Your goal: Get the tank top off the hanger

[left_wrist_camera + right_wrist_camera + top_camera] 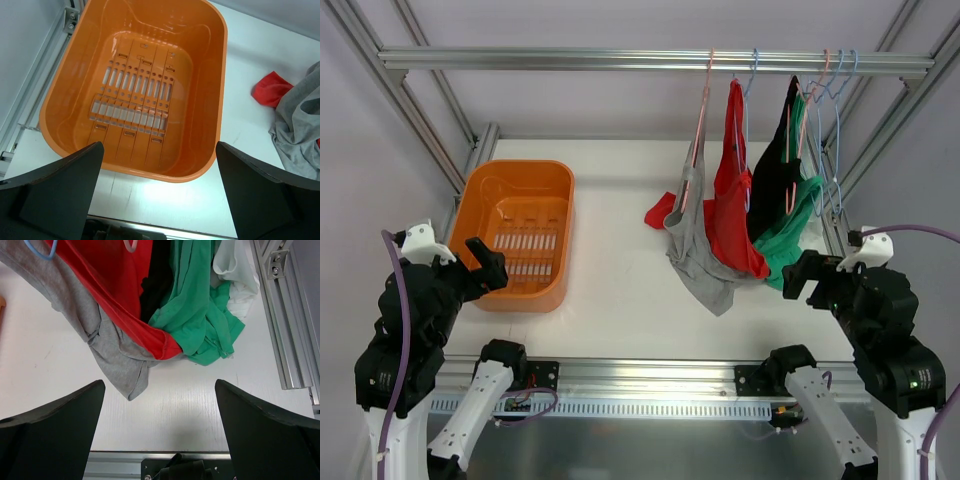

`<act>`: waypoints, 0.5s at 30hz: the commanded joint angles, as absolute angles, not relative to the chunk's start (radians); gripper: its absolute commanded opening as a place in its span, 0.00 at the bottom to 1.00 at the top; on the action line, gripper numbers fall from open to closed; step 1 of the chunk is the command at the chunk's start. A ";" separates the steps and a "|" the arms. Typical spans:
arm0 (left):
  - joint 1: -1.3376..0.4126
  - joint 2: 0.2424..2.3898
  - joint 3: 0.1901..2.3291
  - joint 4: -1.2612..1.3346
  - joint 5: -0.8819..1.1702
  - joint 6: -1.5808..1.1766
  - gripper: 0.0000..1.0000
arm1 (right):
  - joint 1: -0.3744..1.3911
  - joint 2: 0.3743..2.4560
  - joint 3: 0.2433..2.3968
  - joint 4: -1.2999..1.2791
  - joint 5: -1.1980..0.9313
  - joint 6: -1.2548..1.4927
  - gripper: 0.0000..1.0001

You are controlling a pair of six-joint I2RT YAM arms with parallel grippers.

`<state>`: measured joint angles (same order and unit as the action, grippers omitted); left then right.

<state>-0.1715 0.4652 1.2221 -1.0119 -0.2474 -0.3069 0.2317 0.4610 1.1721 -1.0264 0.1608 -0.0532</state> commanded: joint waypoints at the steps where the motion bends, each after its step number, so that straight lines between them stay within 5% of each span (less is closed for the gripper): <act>1: -0.183 0.492 1.236 -1.000 -0.275 -0.318 0.99 | 0.236 0.482 1.195 -0.980 0.189 -0.040 0.99; 7: -0.183 0.499 1.243 -0.999 -0.293 -0.359 0.99 | 0.236 0.477 1.229 -0.887 0.029 -0.019 1.00; 15: -0.183 0.495 1.236 -0.983 -0.261 -0.367 0.99 | 0.242 0.798 1.469 -0.801 -0.265 0.098 0.99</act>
<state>-0.1715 0.4854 1.2224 -1.0103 -0.2649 -0.3523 0.2325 0.6632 1.3823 -0.9081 -0.1005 0.0231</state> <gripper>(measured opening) 0.986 0.993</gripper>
